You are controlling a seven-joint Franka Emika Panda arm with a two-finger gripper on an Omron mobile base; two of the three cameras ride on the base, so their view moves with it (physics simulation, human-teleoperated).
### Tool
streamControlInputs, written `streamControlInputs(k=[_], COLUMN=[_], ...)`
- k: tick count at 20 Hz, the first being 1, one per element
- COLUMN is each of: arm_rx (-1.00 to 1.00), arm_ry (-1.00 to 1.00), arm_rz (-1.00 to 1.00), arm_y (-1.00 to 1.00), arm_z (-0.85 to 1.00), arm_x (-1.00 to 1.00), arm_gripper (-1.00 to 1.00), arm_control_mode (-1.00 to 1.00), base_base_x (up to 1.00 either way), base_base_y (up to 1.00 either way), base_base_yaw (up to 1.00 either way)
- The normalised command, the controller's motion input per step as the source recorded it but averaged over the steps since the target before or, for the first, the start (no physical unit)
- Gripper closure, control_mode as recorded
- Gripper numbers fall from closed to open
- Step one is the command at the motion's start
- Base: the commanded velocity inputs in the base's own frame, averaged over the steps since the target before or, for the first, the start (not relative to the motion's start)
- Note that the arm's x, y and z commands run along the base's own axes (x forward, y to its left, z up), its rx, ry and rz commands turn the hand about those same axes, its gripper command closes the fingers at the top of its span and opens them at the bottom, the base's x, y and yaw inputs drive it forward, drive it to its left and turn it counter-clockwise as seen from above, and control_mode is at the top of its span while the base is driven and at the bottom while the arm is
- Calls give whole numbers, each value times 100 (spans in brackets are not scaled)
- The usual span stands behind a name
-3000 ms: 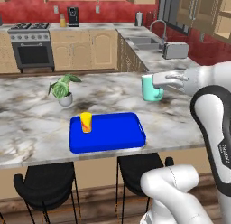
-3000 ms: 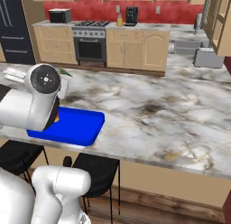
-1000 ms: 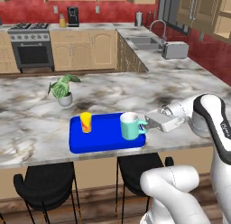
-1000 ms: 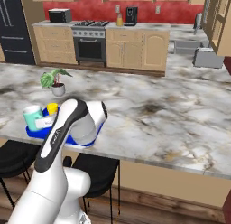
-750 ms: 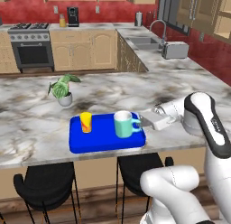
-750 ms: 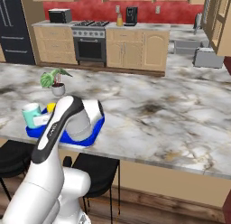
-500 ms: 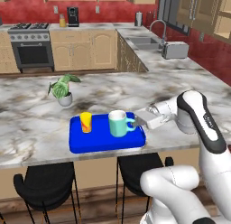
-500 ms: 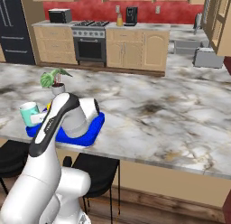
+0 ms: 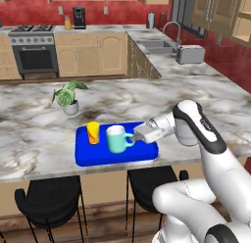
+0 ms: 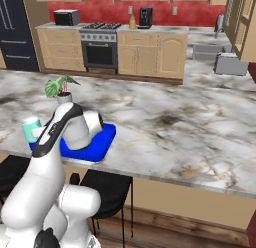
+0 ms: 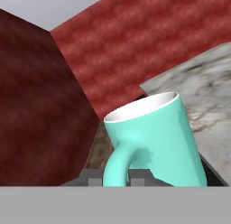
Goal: There is a tray on the dining counter. Grab the cup, mug, and pitcher and place them on the tray. The pitcher may be placed next to the tray if it cannot fit the tray.
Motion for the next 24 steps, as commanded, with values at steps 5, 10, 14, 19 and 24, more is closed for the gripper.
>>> streamControlInputs(k=[5, 10, 14, 19, 24], arm_rx=[2, 4, 1, 0, 0], arm_ry=[5, 4, 6, 2, 0], arm_rz=[1, 1, 2, 2, 1], arm_y=[4, 4, 23, 26, 13], arm_z=[-35, -28, -24, -18, -8], arm_x=[38, 36, 13, 15, 24], arm_gripper=[100, 100, 100, 100, 100], arm_control_mode=[-100, -100, -100, -100, -100], base_base_x=[0, 0, 0, 0, 0], base_base_y=[0, 0, 0, 0, 0], base_base_yaw=[0, 0, 0, 0, 0])
